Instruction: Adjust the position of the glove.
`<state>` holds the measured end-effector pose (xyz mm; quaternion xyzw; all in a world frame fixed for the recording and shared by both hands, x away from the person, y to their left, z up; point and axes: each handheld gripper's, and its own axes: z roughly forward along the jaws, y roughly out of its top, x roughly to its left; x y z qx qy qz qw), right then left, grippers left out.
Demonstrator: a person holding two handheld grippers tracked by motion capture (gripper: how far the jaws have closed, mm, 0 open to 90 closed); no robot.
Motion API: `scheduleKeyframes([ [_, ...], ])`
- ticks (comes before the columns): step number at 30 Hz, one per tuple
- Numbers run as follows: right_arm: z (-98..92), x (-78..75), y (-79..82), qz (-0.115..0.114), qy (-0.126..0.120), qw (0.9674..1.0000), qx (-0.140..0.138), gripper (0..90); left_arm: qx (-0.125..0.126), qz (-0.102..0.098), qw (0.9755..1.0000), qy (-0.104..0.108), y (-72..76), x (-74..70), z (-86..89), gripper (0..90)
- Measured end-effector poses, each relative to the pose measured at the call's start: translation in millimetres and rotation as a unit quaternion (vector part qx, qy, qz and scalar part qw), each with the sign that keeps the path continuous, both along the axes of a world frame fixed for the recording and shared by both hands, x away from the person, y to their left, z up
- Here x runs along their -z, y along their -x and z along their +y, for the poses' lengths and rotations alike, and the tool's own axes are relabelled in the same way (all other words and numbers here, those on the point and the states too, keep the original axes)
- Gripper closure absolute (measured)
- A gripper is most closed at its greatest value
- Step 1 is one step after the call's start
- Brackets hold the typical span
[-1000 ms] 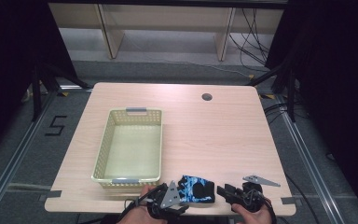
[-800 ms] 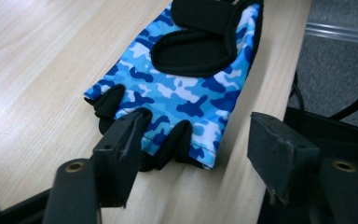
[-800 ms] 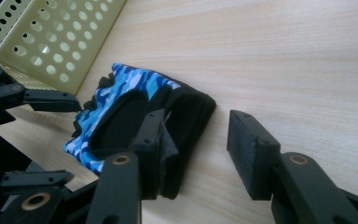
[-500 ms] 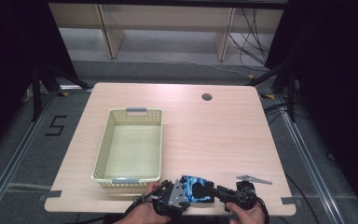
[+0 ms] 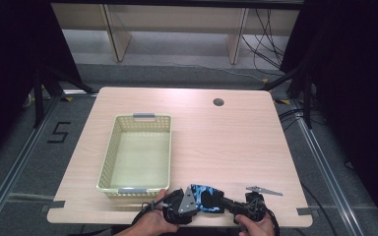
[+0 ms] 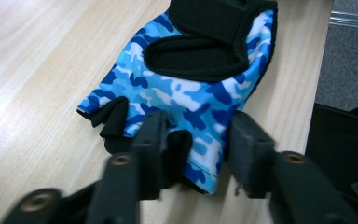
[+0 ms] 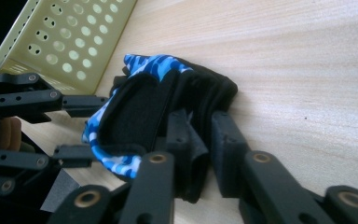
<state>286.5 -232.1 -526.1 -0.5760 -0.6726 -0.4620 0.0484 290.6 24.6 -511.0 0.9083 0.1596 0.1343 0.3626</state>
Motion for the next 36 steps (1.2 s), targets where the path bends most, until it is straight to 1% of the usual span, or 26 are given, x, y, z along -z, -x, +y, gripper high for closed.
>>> scheduleKeyframes([
  [1,0.0,0.0,0.0,0.000,0.000,1.0000,0.000,83.3,0.000,-0.005,1.0000,0.000,0.6,0.5,0.3,62.3],
  [2,-0.8,-0.1,0.4,-0.007,-0.001,1.0000,-0.001,85.4,0.003,-0.014,0.9999,-0.001,2.9,1.0,0.0,66.7],
  [3,-0.8,-0.1,0.4,-0.007,-0.001,1.0000,-0.001,85.4,0.003,-0.014,0.9999,-0.001,2.9,1.0,0.0,68.0],
  [4,-0.9,-1.1,1.1,-0.007,-0.003,1.0000,-0.003,85.8,0.004,-0.027,0.9996,-0.004,4.6,1.6,0.0,69.3],
  [5,-0.4,-0.7,1.0,-0.010,-0.007,0.9999,-0.001,85.9,0.005,-0.032,0.9994,-0.014,4.8,0.6,0.7,69.9],
  [6,-1.0,-1.0,1.1,-0.011,-0.002,0.9999,-0.003,86.0,0.003,-0.030,0.9995,-0.007,5.5,1.1,0.3,70.7],
  [7,-1.0,-1.0,1.1,-0.011,-0.002,0.9999,-0.003,86.0,0.003,-0.030,0.9995,-0.007,5.5,1.1,0.3,71.4],
  [8,0.5,-3.6,3.1,0.004,-0.012,0.9999,0.004,86.1,0.005,-0.026,0.9996,-0.005,5.7,0.4,0.5,71.4],
  [9,0.2,-2.5,2.3,-0.014,-0.008,0.9999,0.001,86.2,0.004,-0.030,0.9996,-0.001,5.3,-0.2,1.1,73.0],
  [11,-0.7,-3.6,2.7,-0.021,-0.011,0.9997,-0.004,86.2,0.002,-0.033,0.9995,-0.003,5.6,-0.4,1.7,73.7],
  [12,-0.1,-4.7,3.5,-0.018,-0.010,0.9998,-0.003,86.2,0.001,-0.027,0.9996,0.004,6.8,0.5,1.6,73.8],
  [13,0.0,-5.2,3.7,-0.021,-0.008,0.9997,-0.003,86.2,0.000,-0.030,0.9996,0.003,7.9,-0.3,1.6,73.9],
  [14,-0.4,-5.5,3.9,-0.030,-0.008,0.9995,-0.007,86.2,-0.001,-0.037,0.9993,-0.001,8.7,-1.4,1.8,74.0],
  [17,-0.7,-7.7,5.9,-0.035,-0.005,0.9993,-0.006,86.2,0.004,-0.042,0.9991,-0.004,10.5,-3.9,1.3,74.2],
  [19,-2.3,-10.7,7.7,-0.046,-0.015,0.9988,-0.001,86.2,0.006,-0.042,0.9991,0.004,12.6,-7.8,1.3,74.2],
  [20,-2.3,-10.7,7.7,-0.046,-0.015,0.9988,-0.001,86.2,0.006,-0.042,0.9991,0.004,12.6,-7.8,1.3,74.3],
  [21,-3.3,-14.2,9.9,-0.054,-0.016,0.9984,-0.005,86.2,0.007,-0.043,0.9990,0.010,13.0,-10.4,2.2,74.2],
  [23,-4.0,-15.4,10.6,-0.056,-0.018,0.9982,-0.010,86.2,0.008,-0.043,0.9990,0.007,13.3,-12.0,2.8,74.2],
  [24,-3.9,-16.1,12.5,-0.061,-0.014,0.9980,-0.009,86.2,0.012,-0.048,0.9988,0.004,14.3,-14.0,3.9,74.2],
  [25,-3.8,-16.0,13.1,-0.065,-0.017,0.9977,-0.009,86.2,0.011,-0.042,0.9990,0.013,15.5,-13.5,3.5,74.2],
  [29,-2.4,-17.7,15.7,-0.062,-0.020,0.9978,-0.012,86.2,0.014,-0.044,0.9989,0.013,15.6,-13.2,4.6,74.2],
  [30,-2.1,-17.1,15.6,-0.066,-0.018,0.9976,-0.013,86.2,0.015,-0.047,0.9988,0.005,15.6,-14.4,5.6,74.2],
  [31,-1.7,-17.6,16.0,-0.066,-0.016,0.9976,-0.012,86.2,0.010,-0.042,0.9990,0.014,16.6,-14.6,5.7,74.3],
  [33,-1.0,-17.9,16.3,-0.066,-0.018,0.9976,-0.009,86.2,0.011,-0.046,0.9988,0.011,16.4,-15.9,7.0,74.2],
  [34,-0.1,-22.3,18.0,-0.052,-0.030,0.9981,-0.013,86.2,0.015,-0.049,0.9987,0.008,16.2,-17.7,8.3,74.2],
  [36,1.0,-21.5,17.0,-0.067,-0.019,0.9975,-0.012,86.2,0.010,-0.044,0.9989,0.013,17.2,-17.8,8.5,74.2],
])
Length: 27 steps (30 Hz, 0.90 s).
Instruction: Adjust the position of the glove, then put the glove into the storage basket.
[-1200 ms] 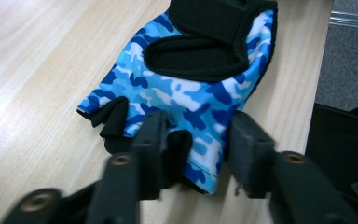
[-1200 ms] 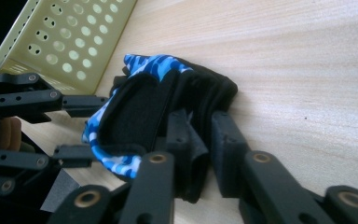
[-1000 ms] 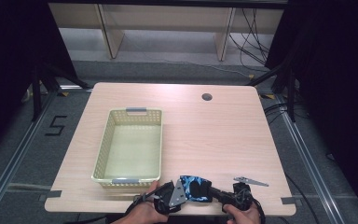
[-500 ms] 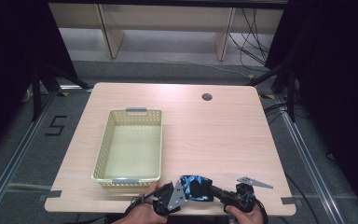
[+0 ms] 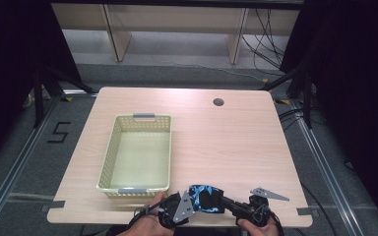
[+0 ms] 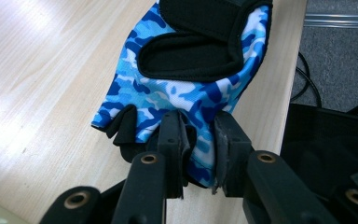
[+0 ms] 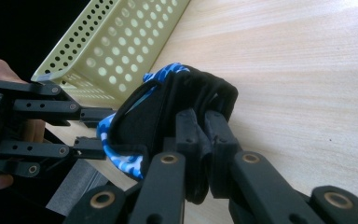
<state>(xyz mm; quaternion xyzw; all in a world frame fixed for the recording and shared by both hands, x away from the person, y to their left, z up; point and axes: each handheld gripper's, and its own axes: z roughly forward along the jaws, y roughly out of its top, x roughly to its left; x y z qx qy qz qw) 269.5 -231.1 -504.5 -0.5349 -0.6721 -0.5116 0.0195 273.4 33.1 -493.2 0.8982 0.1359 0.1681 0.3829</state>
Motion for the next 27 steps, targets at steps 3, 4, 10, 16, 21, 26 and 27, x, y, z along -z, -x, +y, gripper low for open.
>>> scheduleKeyframes([
  [3,1.1,-3.8,1.2,-0.005,-0.004,1.0000,-0.003,86.2,-0.001,-0.002,1.0000,0.005,1.2,-3.5,2.0,74.2],
  [4,1.7,-8.0,1.4,-0.006,-0.004,0.9999,-0.008,86.2,-0.005,0.000,1.0000,0.006,1.3,-6.3,3.6,74.1],
  [10,5.0,-19.3,0.8,-0.012,0.006,0.9996,-0.023,86.2,-0.005,-0.003,0.9999,0.010,2.7,-15.2,6.3,74.1],
  [16,6.5,-36.3,-1.4,-0.031,0.018,0.9988,-0.032,86.2,-0.006,-0.008,0.9997,0.023,6.0,-36.6,12.5,74.1],
  [21,16.7,-61.4,-4.3,-0.049,0.025,0.9975,-0.043,86.2,-0.010,-0.021,0.9996,0.017,4.1,-56.3,22.9,74.0],
  [26,29.1,-80.8,-13.4,-0.058,0.022,0.9961,-0.062,86.2,-0.023,-0.019,0.9993,0.024,0.5,-73.5,37.9,74.0],
  [27,29.1,-80.8,-13.4,-0.058,0.022,0.9961,-0.062,86.2,-0.023,-0.019,0.9993,0.024,0.5,-73.5,37.9,74.0],
])
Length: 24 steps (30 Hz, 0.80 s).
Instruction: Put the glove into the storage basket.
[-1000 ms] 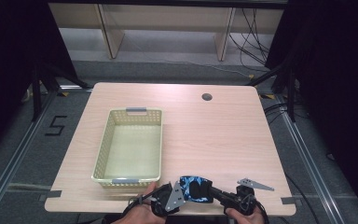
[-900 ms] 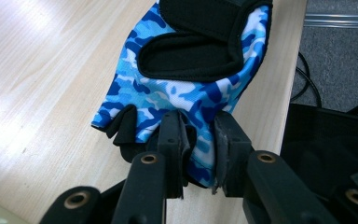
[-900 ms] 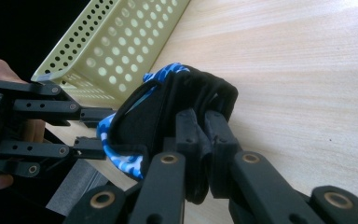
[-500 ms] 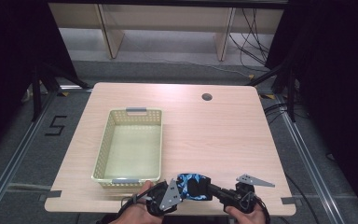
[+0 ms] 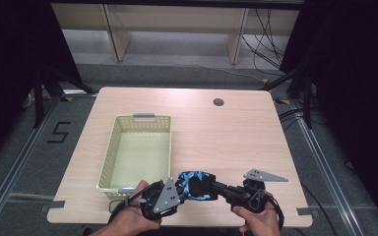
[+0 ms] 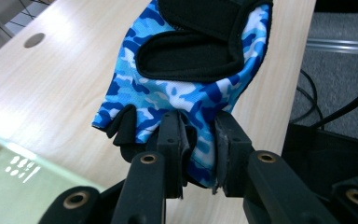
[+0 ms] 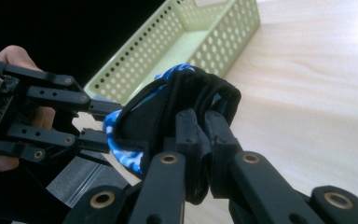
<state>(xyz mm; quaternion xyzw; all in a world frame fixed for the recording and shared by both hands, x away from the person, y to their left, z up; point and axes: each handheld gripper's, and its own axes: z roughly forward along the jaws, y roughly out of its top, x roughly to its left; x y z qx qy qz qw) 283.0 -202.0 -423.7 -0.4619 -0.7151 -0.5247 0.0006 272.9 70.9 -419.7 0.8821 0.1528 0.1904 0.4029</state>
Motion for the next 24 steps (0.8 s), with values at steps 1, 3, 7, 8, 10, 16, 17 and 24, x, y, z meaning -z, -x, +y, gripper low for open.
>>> scheduleKeyframes([
  [1,3.0,-3.0,0.0,0.007,-0.002,1.0000,0.001,86.2,-0.004,-0.010,0.9999,0.004,-1.1,-5.7,4.4,74.0],
  [3,10.7,-12.4,-7.3,-0.009,0.003,0.9999,-0.012,86.2,-0.009,-0.018,0.9998,0.001,-3.5,-14.8,12.2,74.0],
  [7,27.4,-28.8,-16.8,-0.007,0.001,0.9996,-0.026,86.2,-0.020,-0.020,0.9996,0.002,-10.6,-24.2,26.3,74.0],
  [8,27.4,-28.8,-16.8,-0.007,0.001,0.9996,-0.026,86.2,-0.020,-0.020,0.9996,0.002,-10.6,-24.2,26.3,74.0],
  [10,37.7,-32.6,-27.6,-0.019,0.011,0.9992,-0.034,86.2,-0.027,-0.018,0.9995,0.005,-14.7,-27.8,34.0,74.0],
  [16,63.9,-36.9,-48.2,-0.013,0.013,0.9980,-0.060,86.2,-0.045,-0.020,0.9987,-0.011,-23.4,-32.4,56.3,73.9],
  [17,68.0,-36.9,-51.3,-0.011,0.016,0.9979,-0.063,86.2,-0.052,-0.014,0.9985,-0.010,-26.9,-30.8,62.4,73.9],
  [24,101.5,-27.1,-73.3,0.003,0.029,0.9959,-0.085,86.2,-0.079,0.004,0.9968,-0.007,-34.9,-19.5,86.7,74.0],
])
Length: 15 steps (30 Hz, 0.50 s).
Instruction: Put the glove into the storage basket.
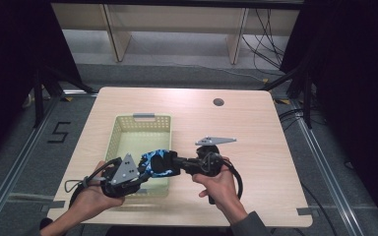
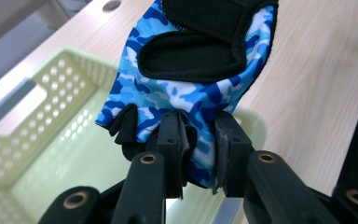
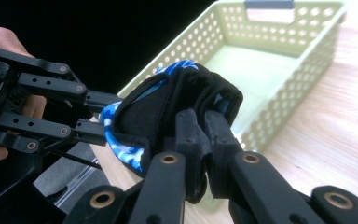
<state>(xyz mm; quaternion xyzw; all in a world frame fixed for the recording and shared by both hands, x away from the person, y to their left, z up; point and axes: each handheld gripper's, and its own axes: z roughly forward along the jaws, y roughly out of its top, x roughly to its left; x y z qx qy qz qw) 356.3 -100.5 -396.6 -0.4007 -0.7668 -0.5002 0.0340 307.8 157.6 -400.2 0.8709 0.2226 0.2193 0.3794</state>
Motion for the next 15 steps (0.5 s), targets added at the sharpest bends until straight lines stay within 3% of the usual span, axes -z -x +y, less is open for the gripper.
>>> scheduleKeyframes([
  [3,14.9,5.5,-6.7,0.004,0.019,0.9998,-0.011,86.2,-0.014,0.016,0.9998,-0.006,-3.8,8.3,15.1,73.9],
  [6,24.1,10.3,-11.7,0.009,0.022,0.9996,-0.015,86.1,-0.021,0.029,0.9993,-0.003,-5.4,13.9,23.1,73.8],
  [7,32.6,15.2,-16.2,0.009,0.030,0.9992,-0.023,86.2,-0.020,0.026,0.9994,-0.009,-7.1,15.8,26.5,73.8],
  [9,40.0,18.4,-18.6,0.022,0.034,0.9989,-0.025,86.2,-0.030,0.036,0.9988,-0.011,-10.2,21.8,34.3,73.9],
  [11,43.7,21.6,-21.1,0.022,0.030,0.9989,-0.029,86.2,-0.030,0.041,0.9986,-0.017,-11.8,23.5,37.2,73.8],
  [12,49.9,25.9,-24.7,0.023,0.046,0.9983,-0.029,86.2,-0.029,0.049,0.9982,-0.021,-14.0,27.7,41.4,73.8],
  [15,55.6,29.9,-26.8,0.031,0.051,0.9978,-0.029,86.2,-0.031,0.058,0.9975,-0.025,-16.4,31.9,45.4,73.8],
])
